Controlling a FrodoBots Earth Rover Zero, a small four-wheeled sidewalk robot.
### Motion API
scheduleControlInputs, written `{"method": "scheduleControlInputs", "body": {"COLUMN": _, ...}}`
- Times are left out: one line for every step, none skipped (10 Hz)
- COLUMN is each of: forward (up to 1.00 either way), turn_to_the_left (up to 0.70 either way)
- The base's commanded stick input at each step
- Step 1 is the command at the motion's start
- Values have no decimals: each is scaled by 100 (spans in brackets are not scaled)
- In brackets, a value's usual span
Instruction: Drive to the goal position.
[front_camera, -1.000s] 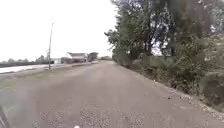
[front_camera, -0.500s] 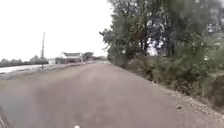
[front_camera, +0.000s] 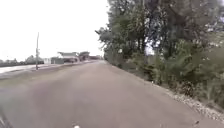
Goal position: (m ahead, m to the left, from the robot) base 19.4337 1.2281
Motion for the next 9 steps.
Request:
{"method": "scheduleControlInputs", "body": {"forward": 100, "turn_to_the_left": -5}}
{"method": "scheduleControlInputs", "body": {"forward": 100, "turn_to_the_left": -5}}
{"method": "scheduleControlInputs", "body": {"forward": 100, "turn_to_the_left": -5}}
{"method": "scheduleControlInputs", "body": {"forward": 100, "turn_to_the_left": -5}}
{"method": "scheduleControlInputs", "body": {"forward": 100, "turn_to_the_left": -5}}
{"method": "scheduleControlInputs", "body": {"forward": 100, "turn_to_the_left": -6}}
{"method": "scheduleControlInputs", "body": {"forward": 100, "turn_to_the_left": -6}}
{"method": "scheduleControlInputs", "body": {"forward": 100, "turn_to_the_left": -6}}
{"method": "scheduleControlInputs", "body": {"forward": 100, "turn_to_the_left": -6}}
